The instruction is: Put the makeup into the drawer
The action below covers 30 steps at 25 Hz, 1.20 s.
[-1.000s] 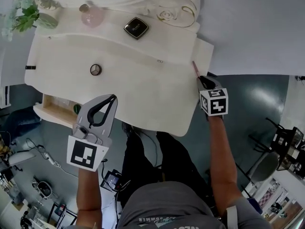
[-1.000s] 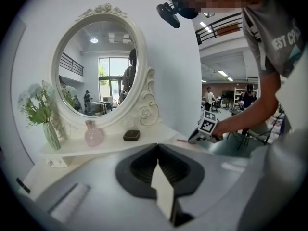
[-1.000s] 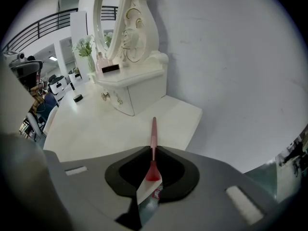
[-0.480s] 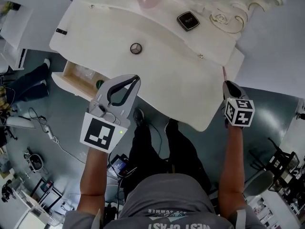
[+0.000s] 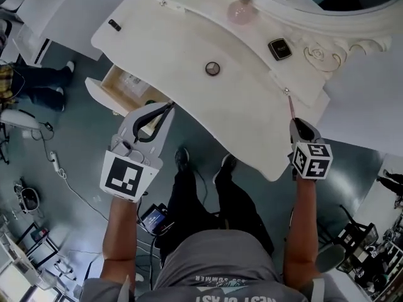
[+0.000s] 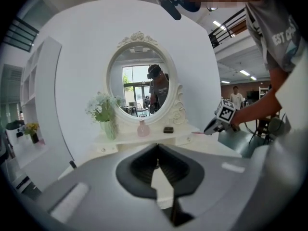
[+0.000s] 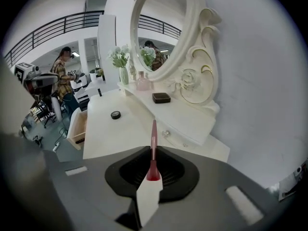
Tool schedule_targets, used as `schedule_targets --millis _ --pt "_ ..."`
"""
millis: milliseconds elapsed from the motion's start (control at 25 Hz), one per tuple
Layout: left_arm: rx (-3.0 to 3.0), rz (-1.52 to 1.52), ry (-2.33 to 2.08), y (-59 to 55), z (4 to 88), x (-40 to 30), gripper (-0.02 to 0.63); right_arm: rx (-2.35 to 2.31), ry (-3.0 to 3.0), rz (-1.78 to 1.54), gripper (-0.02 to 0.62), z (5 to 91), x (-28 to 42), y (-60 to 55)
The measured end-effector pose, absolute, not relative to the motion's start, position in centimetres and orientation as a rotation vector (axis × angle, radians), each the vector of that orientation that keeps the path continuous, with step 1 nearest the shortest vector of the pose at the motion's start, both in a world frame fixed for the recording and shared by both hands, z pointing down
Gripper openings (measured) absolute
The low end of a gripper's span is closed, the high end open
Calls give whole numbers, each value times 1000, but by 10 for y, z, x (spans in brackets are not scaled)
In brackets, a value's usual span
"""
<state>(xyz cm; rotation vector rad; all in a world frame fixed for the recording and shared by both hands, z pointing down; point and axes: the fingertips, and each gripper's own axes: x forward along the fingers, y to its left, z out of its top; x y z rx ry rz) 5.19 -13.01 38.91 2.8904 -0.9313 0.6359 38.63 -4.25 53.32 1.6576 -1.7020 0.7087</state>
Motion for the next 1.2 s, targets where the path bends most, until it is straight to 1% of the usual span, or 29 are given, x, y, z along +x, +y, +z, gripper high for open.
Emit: schedule_targets --millis 560,920,1200 --pt "2742 611 -1238 -129 385 -108 2 1432 -1912 582 43 510 221 -116" --pt "2645 594 -1353 -127 397 -180 2 1257 -2034 537 43 516 107 -155" --pt "2565 585 -1435 -123 414 -225 2 1119 -2090 519 43 535 37 -177"
